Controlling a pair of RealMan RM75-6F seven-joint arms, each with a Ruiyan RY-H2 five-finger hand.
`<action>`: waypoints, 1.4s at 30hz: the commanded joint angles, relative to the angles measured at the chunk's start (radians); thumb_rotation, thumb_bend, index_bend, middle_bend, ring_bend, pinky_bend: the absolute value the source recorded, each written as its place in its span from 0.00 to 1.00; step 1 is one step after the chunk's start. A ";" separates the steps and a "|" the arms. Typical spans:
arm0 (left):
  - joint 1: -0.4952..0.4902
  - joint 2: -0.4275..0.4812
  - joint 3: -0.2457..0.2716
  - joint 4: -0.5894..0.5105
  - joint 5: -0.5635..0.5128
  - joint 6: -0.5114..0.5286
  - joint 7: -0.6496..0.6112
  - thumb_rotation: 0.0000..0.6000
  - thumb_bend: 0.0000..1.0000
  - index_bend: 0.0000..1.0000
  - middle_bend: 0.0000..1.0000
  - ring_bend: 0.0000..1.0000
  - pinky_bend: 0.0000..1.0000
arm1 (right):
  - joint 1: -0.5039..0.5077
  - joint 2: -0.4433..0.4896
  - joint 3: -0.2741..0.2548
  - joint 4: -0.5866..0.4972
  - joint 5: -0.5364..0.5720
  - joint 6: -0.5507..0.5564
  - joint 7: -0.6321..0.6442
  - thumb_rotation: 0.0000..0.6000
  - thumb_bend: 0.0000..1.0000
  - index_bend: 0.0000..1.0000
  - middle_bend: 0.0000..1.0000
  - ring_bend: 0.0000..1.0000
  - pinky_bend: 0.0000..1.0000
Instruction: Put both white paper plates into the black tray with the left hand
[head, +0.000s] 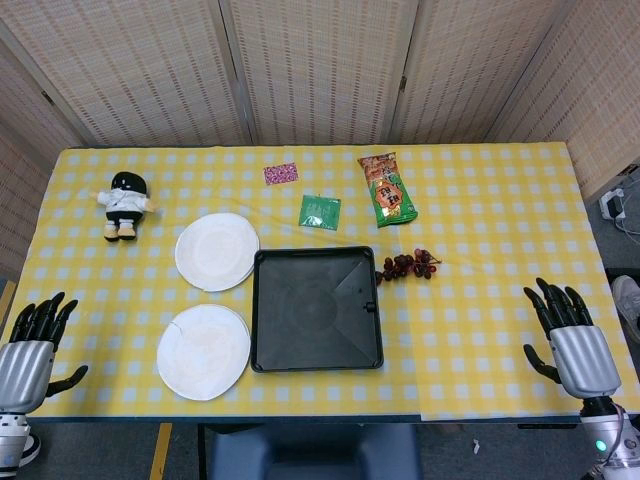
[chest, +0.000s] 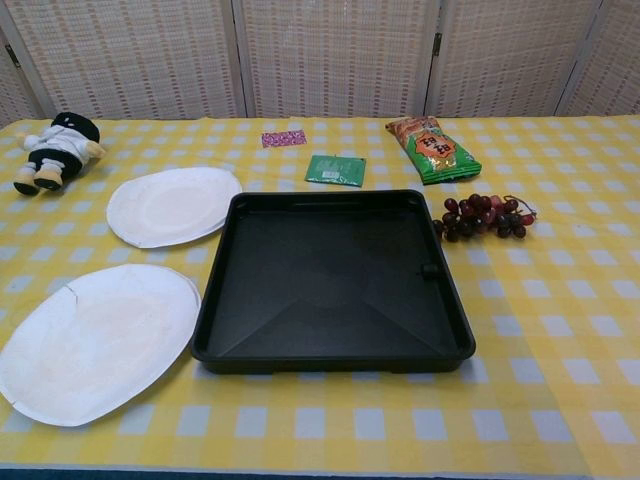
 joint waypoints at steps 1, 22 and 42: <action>-0.001 0.004 0.005 -0.011 -0.005 -0.012 0.006 1.00 0.22 0.06 0.01 0.00 0.00 | -0.005 -0.003 0.004 0.008 -0.006 0.018 0.001 1.00 0.37 0.00 0.00 0.00 0.00; -0.013 -0.124 0.113 0.157 0.318 0.078 -0.049 1.00 0.22 0.55 1.00 0.97 1.00 | -0.040 0.001 -0.003 -0.012 -0.041 0.089 -0.018 1.00 0.37 0.00 0.00 0.00 0.00; 0.034 -0.417 0.153 0.455 0.365 0.106 0.044 1.00 0.24 0.52 1.00 1.00 1.00 | -0.036 0.007 -0.004 -0.009 -0.049 0.080 0.016 1.00 0.36 0.00 0.00 0.00 0.00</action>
